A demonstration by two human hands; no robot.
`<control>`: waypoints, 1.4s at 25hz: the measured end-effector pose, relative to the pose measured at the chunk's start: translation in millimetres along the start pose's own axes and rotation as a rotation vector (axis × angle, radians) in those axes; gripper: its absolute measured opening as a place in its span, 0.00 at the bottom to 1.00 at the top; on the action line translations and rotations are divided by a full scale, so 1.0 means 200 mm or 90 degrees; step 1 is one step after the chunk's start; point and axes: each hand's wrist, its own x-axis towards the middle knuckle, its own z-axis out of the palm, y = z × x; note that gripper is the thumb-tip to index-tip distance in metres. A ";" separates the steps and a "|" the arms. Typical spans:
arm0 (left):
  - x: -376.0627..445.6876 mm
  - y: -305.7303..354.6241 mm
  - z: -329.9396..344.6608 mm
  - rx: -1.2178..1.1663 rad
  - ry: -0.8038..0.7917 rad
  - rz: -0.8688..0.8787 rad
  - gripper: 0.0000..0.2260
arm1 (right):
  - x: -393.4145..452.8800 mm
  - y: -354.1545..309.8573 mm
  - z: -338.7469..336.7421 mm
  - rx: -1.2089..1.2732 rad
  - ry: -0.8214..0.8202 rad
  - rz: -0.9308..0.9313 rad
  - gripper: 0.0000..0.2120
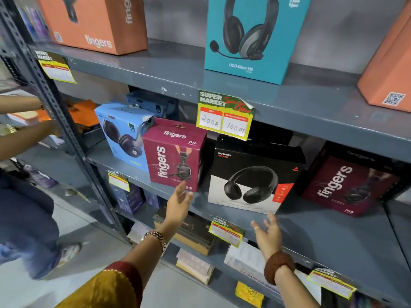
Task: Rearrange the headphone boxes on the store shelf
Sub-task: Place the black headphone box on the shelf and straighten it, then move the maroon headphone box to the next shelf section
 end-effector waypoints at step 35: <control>-0.94 0.29 0.03 -0.063 0.005 0.165 0.21 | -0.73 -0.19 -0.33 0.133 -0.081 -0.160 0.34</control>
